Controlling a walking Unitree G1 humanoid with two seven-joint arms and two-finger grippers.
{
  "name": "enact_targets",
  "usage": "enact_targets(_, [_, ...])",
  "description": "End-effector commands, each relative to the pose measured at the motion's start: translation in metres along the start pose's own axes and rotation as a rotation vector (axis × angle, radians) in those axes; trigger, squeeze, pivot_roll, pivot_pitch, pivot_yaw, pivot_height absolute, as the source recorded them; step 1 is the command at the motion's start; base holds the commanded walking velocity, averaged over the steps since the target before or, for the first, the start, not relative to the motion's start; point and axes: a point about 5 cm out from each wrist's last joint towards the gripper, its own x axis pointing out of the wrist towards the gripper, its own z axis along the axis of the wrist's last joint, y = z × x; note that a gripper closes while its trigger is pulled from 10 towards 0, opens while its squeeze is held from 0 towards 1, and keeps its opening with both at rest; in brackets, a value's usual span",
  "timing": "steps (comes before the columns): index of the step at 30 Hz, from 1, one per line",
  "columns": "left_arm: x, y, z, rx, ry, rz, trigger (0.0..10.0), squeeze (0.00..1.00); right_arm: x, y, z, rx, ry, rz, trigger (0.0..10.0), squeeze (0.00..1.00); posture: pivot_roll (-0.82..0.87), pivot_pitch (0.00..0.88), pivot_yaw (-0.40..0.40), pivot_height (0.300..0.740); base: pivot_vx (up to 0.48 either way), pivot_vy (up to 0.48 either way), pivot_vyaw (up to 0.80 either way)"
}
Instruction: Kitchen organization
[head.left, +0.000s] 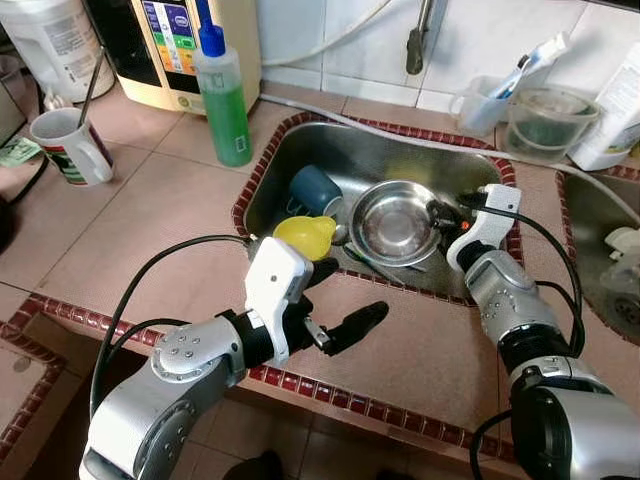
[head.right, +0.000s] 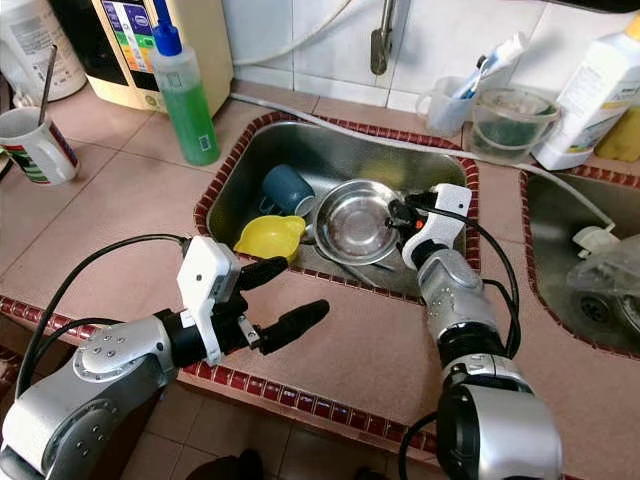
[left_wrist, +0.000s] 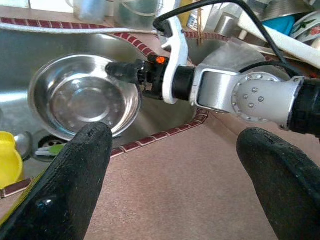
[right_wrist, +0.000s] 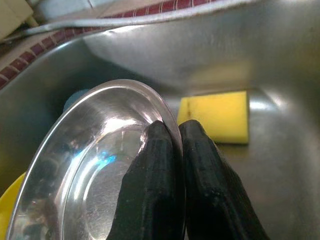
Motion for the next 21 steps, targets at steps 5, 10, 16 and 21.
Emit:
enact_targets(5, [0.0003, -0.0054, 0.0031, 0.002, -0.004, -0.022, 10.0, 0.0, -0.0005, -0.0059, 0.0014, 0.004, 0.023, -0.006, 10.0, 0.0, 0.06, 0.207, -0.004, 0.74, 0.0, 0.0, 0.0])
enact_targets(10, [0.0, -0.0053, 0.0046, -0.008, -0.012, -0.024, 10.0, 0.0, -0.0007, -0.0065, -0.0006, -0.002, 0.03, -0.006, 10.0, 0.0, 0.06, 0.206, -0.005, 0.74, 0.0, 0.0, 0.0])
enact_targets(16, [0.0004, -0.0049, 0.0054, -0.015, -0.014, -0.025, 10.0, 0.0, -0.0011, -0.0078, -0.0015, 0.005, 0.025, -0.016, 10.0, 1.0, 0.06, 0.204, -0.005, 0.74, 0.0, 0.0, 0.0])
enact_targets(21, [0.0005, -0.0017, 0.0076, -0.02, -0.028, -0.019, 10.0, 0.0, -0.0012, -0.0073, -0.0009, 0.022, 0.009, -0.006, 10.0, 1.0, 0.06, 0.194, -0.01, 0.74, 0.0, 0.0, 0.0])
